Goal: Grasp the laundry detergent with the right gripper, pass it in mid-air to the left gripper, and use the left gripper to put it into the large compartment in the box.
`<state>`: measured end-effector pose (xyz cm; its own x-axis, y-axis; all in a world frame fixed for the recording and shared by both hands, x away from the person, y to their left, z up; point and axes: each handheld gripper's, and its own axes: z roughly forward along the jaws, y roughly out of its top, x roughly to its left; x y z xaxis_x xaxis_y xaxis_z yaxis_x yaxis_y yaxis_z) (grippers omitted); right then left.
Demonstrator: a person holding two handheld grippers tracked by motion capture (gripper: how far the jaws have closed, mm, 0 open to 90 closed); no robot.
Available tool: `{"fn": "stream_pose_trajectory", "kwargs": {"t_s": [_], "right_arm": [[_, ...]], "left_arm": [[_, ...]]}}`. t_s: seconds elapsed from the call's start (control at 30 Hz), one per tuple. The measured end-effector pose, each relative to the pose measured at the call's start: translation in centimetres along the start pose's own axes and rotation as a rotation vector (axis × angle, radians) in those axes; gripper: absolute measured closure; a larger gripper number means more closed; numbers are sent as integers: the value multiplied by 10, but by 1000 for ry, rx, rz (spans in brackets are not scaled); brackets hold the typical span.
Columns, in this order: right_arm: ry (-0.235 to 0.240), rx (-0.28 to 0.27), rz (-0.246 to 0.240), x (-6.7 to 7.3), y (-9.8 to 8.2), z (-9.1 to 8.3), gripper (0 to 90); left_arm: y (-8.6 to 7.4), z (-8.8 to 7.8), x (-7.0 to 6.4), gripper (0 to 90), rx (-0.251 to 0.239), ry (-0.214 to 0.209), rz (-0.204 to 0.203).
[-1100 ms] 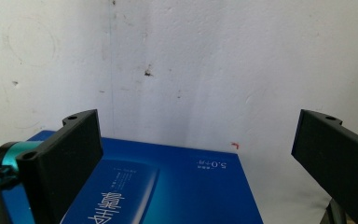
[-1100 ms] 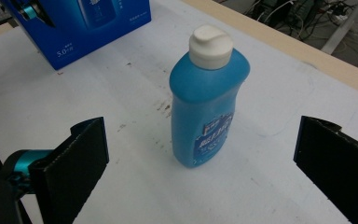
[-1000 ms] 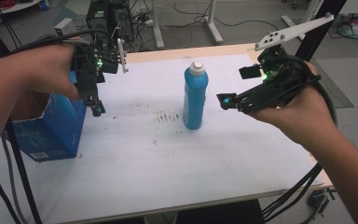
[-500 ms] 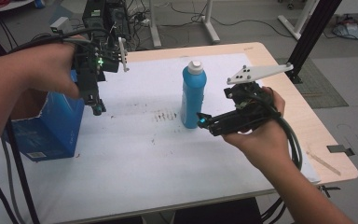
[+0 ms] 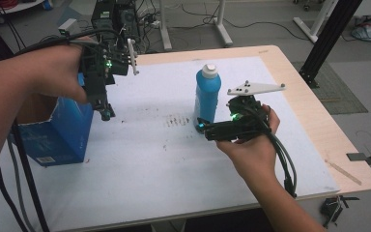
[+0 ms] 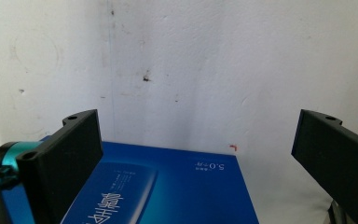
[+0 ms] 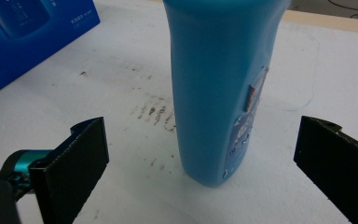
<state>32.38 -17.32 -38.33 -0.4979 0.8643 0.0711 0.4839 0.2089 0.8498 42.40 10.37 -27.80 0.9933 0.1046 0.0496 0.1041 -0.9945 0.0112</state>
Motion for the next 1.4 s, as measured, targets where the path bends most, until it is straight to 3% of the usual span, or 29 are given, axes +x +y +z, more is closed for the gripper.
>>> {"fn": "stream_pose_trajectory", "kwargs": {"t_s": [0.4, 0.67, 1.03, 1.2, 1.23, 1.4], "right_arm": [[-95, 11, -15, 10, 2, 31, 23], [-143, -12, 28, 8, 3, 53, 24], [-162, -68, 28, 10, 1, 58, 50], [-173, -65, 28, 10, 0, 60, 77], [-178, -64, 24, 10, -1, 60, 147], [-192, -60, 23, 10, -1, 61, 146]], "left_arm": [[-8, 2, 1, 17, 9, -1, -16], [-10, 3, 1, 17, 17, -2, -13], [-12, 4, 2, 17, 17, -3, -18], [-11, 5, 2, 17, 23, -5, -13], [-10, 5, 1, 17, 22, -6, -15], [-11, 6, 2, 17, 25, -6, -14]]}}
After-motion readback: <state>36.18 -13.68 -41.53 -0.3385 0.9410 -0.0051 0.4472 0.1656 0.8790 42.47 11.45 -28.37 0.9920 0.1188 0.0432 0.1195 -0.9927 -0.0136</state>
